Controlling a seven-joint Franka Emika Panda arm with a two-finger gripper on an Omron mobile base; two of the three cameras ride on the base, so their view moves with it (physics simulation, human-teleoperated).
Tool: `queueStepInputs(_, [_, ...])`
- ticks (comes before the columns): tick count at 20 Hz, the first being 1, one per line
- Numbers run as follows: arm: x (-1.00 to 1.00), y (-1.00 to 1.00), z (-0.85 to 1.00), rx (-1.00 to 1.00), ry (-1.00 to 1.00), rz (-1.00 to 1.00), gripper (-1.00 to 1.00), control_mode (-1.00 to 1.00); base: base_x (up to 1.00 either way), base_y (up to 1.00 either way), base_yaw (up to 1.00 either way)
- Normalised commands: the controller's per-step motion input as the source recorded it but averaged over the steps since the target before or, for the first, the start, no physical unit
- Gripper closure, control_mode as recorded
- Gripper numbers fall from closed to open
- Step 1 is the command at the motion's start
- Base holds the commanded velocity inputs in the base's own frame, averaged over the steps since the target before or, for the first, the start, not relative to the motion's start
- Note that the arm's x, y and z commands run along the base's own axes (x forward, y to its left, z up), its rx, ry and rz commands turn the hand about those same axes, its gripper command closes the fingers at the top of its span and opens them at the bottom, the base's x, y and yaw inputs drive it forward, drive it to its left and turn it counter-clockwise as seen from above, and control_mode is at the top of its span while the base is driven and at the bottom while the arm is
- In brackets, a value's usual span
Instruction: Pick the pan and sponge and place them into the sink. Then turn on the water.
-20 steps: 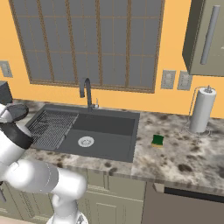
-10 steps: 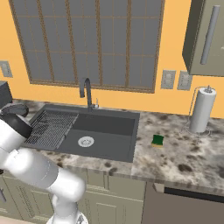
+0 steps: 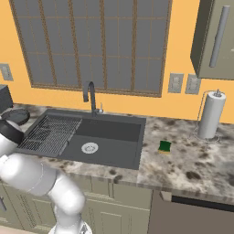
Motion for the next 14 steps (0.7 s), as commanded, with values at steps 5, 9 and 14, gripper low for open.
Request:
queueStepInputs(5, [0.27, 0.30, -0.13, 0.00, 0.00, -0.02, -1.00, -1.00, 0.00, 0.00, 0.00])
queueStepInputs(9, [0.26, 0.29, -0.18, 0.00, 0.00, -0.01, -1.00, -1.00, 0.00, 0.00, 0.00])
queueStepInputs(14, [0.29, 0.23, -0.30, 0.00, 0.01, 0.00, -1.00, -1.00, 0.00, 0.00, 0.00])
